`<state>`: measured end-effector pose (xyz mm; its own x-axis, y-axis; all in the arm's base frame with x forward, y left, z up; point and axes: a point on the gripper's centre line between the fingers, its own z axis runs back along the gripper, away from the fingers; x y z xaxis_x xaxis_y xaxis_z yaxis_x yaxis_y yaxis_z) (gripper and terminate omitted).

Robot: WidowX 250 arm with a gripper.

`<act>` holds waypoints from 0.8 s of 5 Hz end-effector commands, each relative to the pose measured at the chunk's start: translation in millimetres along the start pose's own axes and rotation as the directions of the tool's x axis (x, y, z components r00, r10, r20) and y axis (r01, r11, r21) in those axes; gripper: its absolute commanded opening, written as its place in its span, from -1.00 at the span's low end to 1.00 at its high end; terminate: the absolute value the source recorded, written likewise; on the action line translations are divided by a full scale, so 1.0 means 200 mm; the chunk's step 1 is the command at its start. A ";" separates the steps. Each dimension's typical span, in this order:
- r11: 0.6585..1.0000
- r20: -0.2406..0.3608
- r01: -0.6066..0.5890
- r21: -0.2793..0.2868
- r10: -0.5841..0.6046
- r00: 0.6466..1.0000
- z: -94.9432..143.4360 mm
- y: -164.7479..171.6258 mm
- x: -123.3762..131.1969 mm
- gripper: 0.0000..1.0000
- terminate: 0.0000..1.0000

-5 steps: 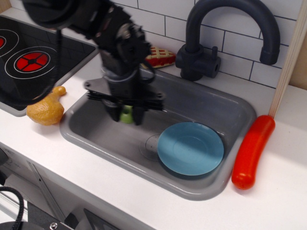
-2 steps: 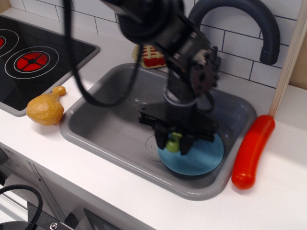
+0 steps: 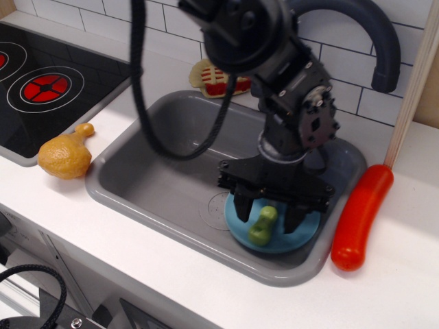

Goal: Put spatula on plate sink

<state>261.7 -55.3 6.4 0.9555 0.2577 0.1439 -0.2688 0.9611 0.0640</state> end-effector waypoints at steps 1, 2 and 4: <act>0.997 0.080 -0.003 -0.077 0.009 0.997 0.23 0.08 0.04 1.00 -1.00; 0.990 0.108 0.014 -0.141 0.002 0.994 0.40 0.15 0.06 1.00 -1.00; 0.985 0.138 0.050 -0.167 -0.027 0.990 0.50 0.20 0.08 1.00 -1.00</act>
<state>251.4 -24.9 97.0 0.9479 0.2153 0.2349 -0.2012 0.9760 -0.0828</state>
